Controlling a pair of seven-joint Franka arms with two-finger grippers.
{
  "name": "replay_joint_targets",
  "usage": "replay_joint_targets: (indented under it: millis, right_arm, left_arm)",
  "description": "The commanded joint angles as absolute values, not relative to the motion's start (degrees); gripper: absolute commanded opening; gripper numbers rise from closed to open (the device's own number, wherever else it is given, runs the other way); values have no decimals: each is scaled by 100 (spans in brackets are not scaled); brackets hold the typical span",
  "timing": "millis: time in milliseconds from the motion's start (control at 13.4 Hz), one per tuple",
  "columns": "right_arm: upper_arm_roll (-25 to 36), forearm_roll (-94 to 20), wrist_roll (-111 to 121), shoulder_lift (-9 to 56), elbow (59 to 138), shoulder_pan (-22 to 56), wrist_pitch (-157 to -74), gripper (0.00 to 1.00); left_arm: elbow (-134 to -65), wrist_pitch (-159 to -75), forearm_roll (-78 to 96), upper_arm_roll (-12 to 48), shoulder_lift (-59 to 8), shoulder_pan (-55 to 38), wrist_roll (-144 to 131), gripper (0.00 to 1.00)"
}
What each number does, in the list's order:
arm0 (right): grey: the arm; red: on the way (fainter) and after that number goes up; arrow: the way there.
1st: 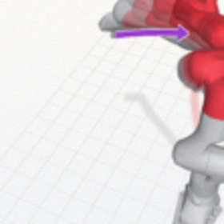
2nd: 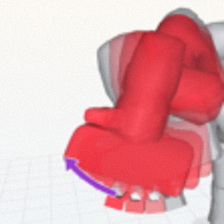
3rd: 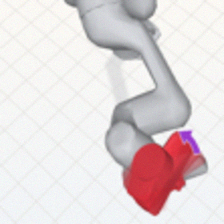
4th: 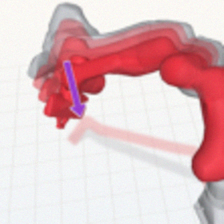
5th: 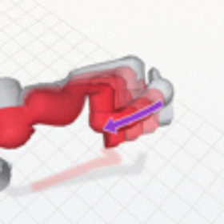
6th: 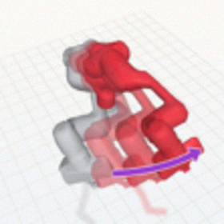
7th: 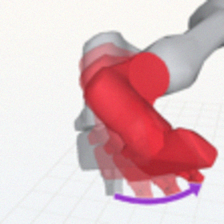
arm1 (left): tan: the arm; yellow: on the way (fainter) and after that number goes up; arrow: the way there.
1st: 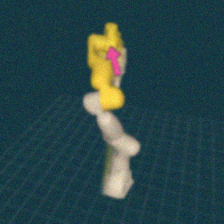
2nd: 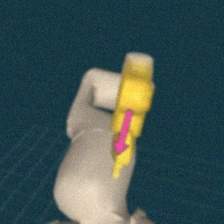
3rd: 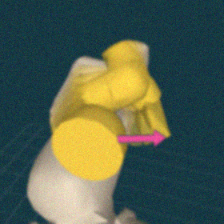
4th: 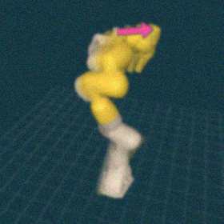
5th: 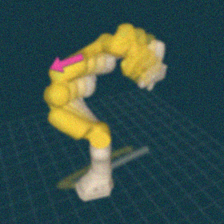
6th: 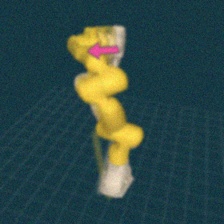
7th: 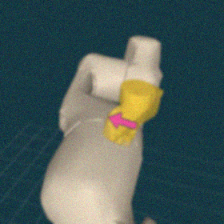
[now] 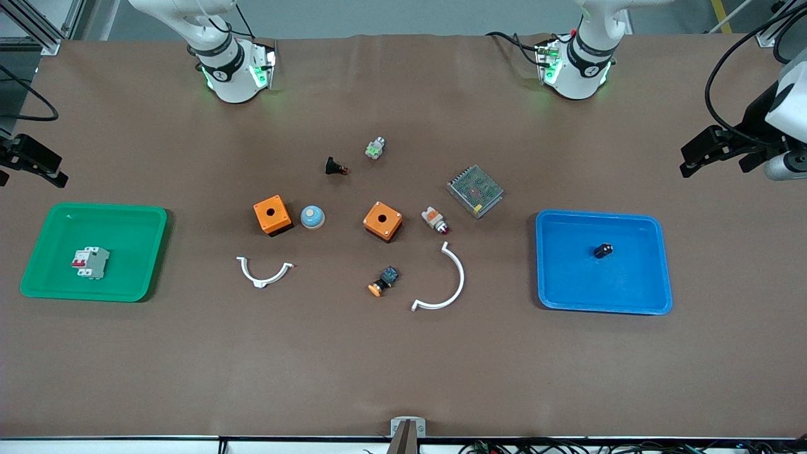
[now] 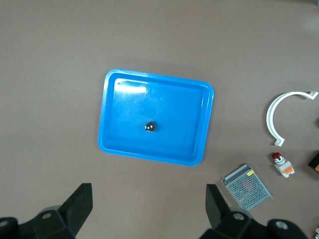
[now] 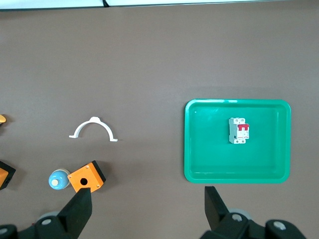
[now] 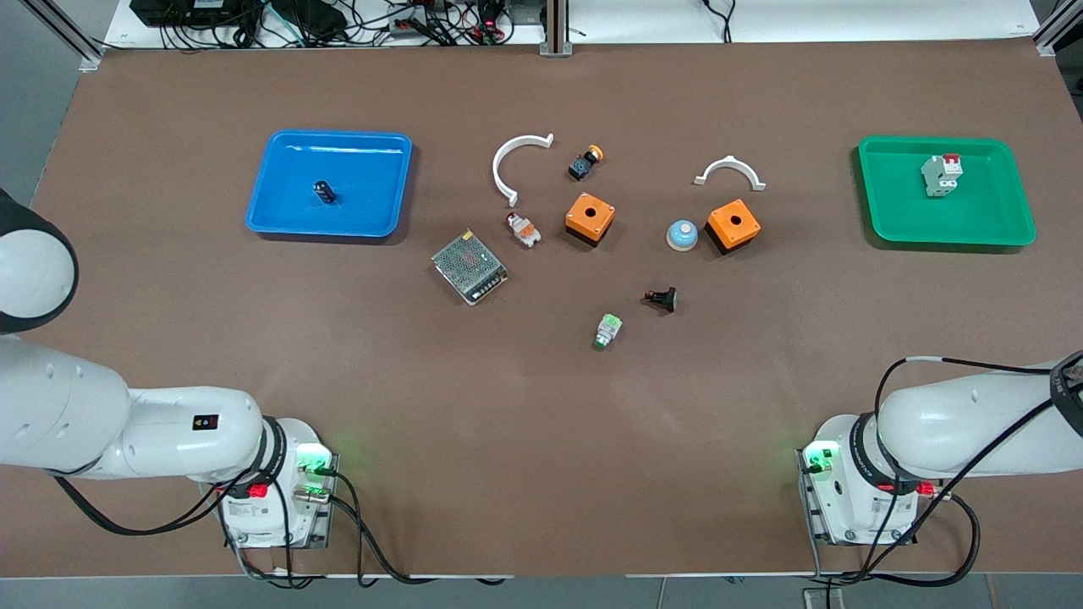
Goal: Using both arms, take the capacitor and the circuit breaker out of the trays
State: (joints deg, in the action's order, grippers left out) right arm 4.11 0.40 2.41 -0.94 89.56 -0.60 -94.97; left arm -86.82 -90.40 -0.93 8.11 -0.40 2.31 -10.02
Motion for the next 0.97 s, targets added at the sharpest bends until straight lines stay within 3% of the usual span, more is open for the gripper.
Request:
replay_joint_targets:
  millis: [0, 449, 673, 898]
  right_arm:
    - [387, 26, 141, -53, 8833, -97, -9422, 100]
    - [378, 9, 149, 105, 8842, -53, -9422, 100]
    - [360, 35, 141, 307, 8859, -35, -9396, 100]
    - [395, 114, 202, 719, 8903, -254, -9396, 100]
  left_arm:
    - [-8613, -8930, -97, 844, -123, 246, -932, 100]
    - [-8437, -8930, -184, 826, -404, 369, -678, 100]
    - [-8446, -9017, -185, 826, -921, 430, -668, 100]
    - [-8857, -9411, -255, 826, -1300, 475, -755, 100]
